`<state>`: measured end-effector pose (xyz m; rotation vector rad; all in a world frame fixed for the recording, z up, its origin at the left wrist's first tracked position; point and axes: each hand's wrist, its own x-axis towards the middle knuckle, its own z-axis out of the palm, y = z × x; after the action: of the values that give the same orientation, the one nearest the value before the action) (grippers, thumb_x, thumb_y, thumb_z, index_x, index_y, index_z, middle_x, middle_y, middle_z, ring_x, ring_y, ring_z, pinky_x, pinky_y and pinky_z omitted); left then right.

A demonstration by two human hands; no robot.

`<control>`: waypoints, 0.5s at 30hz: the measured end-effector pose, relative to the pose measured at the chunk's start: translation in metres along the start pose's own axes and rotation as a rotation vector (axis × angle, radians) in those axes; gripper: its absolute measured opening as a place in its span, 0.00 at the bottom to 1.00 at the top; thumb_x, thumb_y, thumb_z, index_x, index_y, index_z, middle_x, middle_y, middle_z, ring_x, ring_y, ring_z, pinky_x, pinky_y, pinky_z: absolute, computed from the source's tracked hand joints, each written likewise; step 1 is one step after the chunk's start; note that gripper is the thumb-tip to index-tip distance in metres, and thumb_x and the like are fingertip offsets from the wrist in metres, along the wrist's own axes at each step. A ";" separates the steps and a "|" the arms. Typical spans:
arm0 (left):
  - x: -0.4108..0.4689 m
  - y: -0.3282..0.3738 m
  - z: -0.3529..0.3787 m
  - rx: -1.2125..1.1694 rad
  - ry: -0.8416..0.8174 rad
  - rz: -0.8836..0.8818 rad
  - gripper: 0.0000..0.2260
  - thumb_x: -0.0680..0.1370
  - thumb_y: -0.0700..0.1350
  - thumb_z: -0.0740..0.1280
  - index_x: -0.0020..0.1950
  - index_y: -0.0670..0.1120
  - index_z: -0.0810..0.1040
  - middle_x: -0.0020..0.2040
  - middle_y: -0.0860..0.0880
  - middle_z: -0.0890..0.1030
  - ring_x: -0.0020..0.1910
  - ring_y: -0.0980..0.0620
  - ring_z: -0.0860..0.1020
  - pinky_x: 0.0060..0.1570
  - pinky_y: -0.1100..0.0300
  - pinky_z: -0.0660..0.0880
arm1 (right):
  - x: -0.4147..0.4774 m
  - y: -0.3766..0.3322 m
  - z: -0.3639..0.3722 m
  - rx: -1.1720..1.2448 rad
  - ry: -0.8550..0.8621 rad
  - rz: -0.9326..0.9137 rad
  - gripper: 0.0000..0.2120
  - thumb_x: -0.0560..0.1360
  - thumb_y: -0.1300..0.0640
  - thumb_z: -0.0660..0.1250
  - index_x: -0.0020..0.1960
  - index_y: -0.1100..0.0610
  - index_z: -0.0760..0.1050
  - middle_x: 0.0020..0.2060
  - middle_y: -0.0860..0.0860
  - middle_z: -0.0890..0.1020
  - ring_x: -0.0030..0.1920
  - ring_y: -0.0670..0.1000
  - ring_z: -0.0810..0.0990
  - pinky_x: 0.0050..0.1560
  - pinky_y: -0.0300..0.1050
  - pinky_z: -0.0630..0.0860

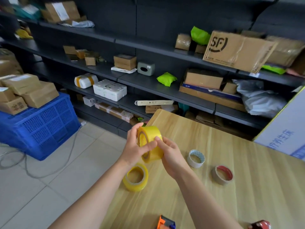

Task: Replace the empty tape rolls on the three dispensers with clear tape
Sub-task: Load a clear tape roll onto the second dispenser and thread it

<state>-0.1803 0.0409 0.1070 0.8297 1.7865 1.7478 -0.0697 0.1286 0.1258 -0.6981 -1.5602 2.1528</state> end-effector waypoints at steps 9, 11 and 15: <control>-0.009 0.029 0.018 -0.185 -0.216 -0.134 0.32 0.58 0.60 0.74 0.60 0.55 0.72 0.56 0.46 0.77 0.50 0.47 0.80 0.49 0.48 0.78 | -0.038 -0.013 -0.012 0.144 0.125 -0.035 0.18 0.65 0.52 0.69 0.49 0.63 0.76 0.46 0.63 0.76 0.50 0.61 0.74 0.55 0.61 0.70; -0.012 0.028 0.026 -0.180 -0.259 -0.104 0.31 0.58 0.57 0.77 0.60 0.57 0.72 0.58 0.45 0.76 0.55 0.45 0.79 0.54 0.44 0.77 | -0.045 -0.020 -0.015 0.106 0.186 -0.022 0.15 0.71 0.53 0.68 0.48 0.65 0.80 0.45 0.63 0.81 0.48 0.60 0.79 0.55 0.59 0.73; -0.019 0.032 0.045 -0.130 -0.391 0.015 0.34 0.58 0.51 0.78 0.63 0.56 0.71 0.54 0.48 0.77 0.52 0.55 0.78 0.51 0.58 0.77 | -0.059 -0.030 -0.030 0.037 0.263 -0.042 0.10 0.76 0.58 0.65 0.49 0.64 0.80 0.44 0.61 0.83 0.46 0.58 0.80 0.52 0.57 0.76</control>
<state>-0.1325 0.0576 0.1357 1.0476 1.3993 1.5609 -0.0042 0.1262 0.1566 -0.8886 -1.3818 1.9628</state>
